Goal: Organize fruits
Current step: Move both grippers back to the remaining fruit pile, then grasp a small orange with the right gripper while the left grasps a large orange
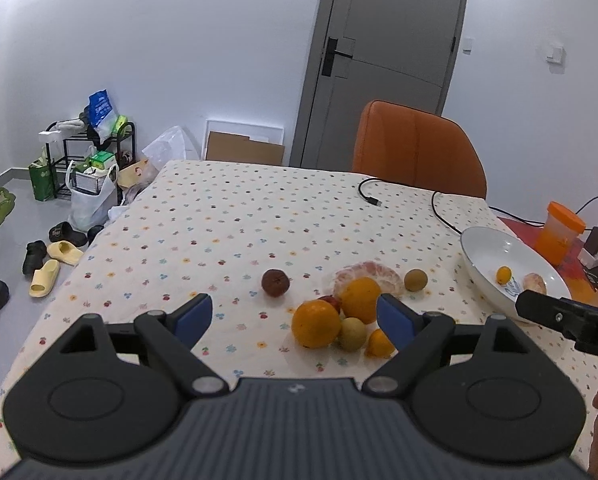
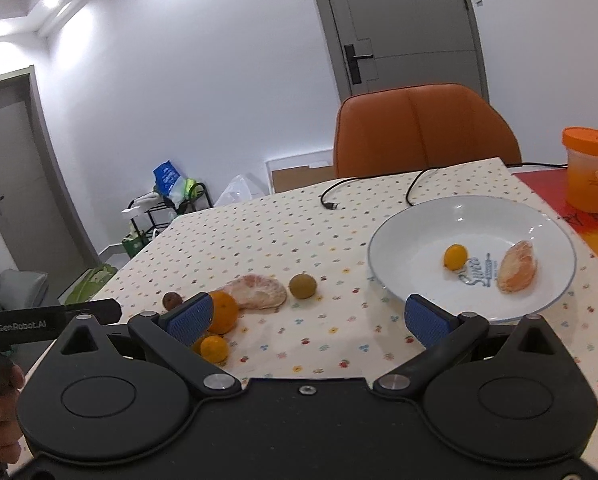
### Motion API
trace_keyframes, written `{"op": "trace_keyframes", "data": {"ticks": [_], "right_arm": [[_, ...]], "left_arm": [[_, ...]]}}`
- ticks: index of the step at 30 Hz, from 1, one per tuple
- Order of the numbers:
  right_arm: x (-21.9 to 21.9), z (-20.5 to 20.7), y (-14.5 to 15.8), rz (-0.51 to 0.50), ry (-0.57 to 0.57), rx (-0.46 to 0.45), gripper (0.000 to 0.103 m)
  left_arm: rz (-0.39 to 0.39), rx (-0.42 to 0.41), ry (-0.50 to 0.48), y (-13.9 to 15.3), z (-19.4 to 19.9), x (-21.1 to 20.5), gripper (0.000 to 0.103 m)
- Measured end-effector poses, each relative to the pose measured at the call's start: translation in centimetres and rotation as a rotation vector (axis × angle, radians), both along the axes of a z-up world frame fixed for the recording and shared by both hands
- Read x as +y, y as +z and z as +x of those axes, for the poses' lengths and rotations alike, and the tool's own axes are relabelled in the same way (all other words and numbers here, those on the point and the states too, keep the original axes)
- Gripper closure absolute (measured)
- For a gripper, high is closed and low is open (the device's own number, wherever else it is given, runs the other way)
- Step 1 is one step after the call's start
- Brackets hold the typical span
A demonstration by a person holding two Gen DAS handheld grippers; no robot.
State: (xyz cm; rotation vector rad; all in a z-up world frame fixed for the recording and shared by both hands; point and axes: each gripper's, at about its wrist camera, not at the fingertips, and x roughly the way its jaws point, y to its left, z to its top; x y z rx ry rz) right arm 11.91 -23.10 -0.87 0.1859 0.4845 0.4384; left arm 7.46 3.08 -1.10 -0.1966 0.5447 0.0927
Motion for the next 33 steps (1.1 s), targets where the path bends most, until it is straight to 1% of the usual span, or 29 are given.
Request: {"op": "trace_keyframes", "data": {"ticks": [4,5,7,8,10,12,14,15,16,17,18,23,25,28,33], "right_arm": [[0.7,0.2,-0.3,-0.005,0.023,0.003,0.0],[0.9,0.3,-0.4,-0.005,0.027,0.004,0.0],[1.2,0.5,-0.6,-0.001,0.015,0.005,0.002],[1.3,0.7,-0.8,0.003,0.006,0.014,0.004],[1.6,1.2,-1.1,0.01,0.019,0.037,0.016],[2.0,1.6,-1.5,0.013,0.038,0.057,0.02],[2.5,1.9,-1.8,0.01,0.056,0.063,0.024],[2.7,1.9,-1.9,0.008,0.065,0.067,0.027],[3.0,2.0,-2.1,0.008,0.076,0.073,0.032],[3.3,2.2,-2.2,0.009,0.087,0.08,0.034],[3.5,2.3,-2.3,0.01,0.098,0.087,0.037],[4.6,2.5,-2.8,0.009,0.141,0.108,0.043],[4.9,2.6,-2.9,0.006,0.156,0.116,0.049],[5.3,2.6,-3.1,0.0,0.178,0.131,0.055],[5.7,2.8,-3.3,-0.004,0.204,0.143,0.058]], "left_arm": [[-0.019,0.006,0.016,-0.6,0.1,0.5,0.016],[-0.025,0.006,0.017,-0.8,0.1,0.6,0.018],[-0.035,0.006,0.019,-1.1,0.3,0.8,0.018],[-0.039,0.005,0.018,-1.3,0.4,0.9,0.018],[-0.043,0.004,0.016,-1.6,0.5,0.9,0.02],[-0.052,-0.003,0.017,-1.9,0.7,0.9,0.027],[-0.069,-0.006,0.028,-2.3,0.9,1.0,0.032],[-0.079,-0.003,0.029,-2.4,1.0,1.1,0.037],[-0.09,-0.002,0.03,-2.6,1.2,1.1,0.039],[-0.101,-0.001,0.033,-2.7,1.3,1.2,0.042],[-0.107,-0.002,0.035,-2.8,1.4,1.2,0.042],[-0.12,0.005,0.017,-3.2,2.1,1.0,0.043],[-0.119,0.013,0.009,-3.5,2.4,0.7,0.043],[-0.129,0.032,-0.001,-3.9,2.9,0.5,0.048],[-0.153,0.06,-0.012,-4.7,3.6,0.3,0.05]]}}
